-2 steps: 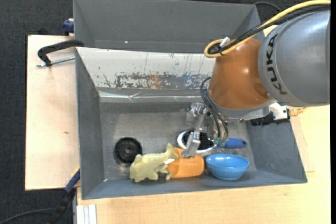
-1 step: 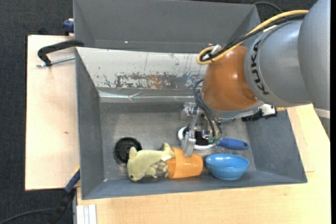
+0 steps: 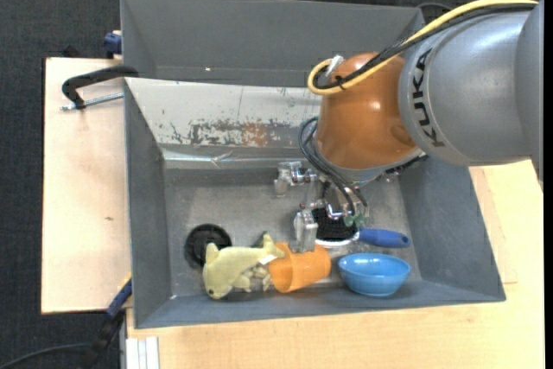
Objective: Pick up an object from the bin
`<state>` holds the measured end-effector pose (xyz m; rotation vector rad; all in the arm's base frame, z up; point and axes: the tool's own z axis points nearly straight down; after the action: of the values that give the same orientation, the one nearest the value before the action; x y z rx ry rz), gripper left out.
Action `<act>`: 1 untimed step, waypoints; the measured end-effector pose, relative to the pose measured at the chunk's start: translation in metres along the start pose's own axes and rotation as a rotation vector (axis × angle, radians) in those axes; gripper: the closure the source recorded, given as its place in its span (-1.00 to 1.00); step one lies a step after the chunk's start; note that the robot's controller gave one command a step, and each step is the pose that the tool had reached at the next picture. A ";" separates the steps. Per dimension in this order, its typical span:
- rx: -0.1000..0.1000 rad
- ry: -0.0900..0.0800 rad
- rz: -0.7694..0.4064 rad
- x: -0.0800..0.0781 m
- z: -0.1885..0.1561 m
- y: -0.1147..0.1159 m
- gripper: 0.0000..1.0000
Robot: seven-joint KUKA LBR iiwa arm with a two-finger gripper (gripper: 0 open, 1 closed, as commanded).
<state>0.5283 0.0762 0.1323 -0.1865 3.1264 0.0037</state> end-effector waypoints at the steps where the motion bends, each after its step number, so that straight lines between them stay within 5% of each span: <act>1: 0.001 0.010 0.105 0.036 -0.016 0.003 -1.00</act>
Offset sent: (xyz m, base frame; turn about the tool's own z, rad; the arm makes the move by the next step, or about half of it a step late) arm -0.0368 -0.0021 0.0146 0.1052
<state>0.4916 0.0750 0.1479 -0.0220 3.1415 0.0024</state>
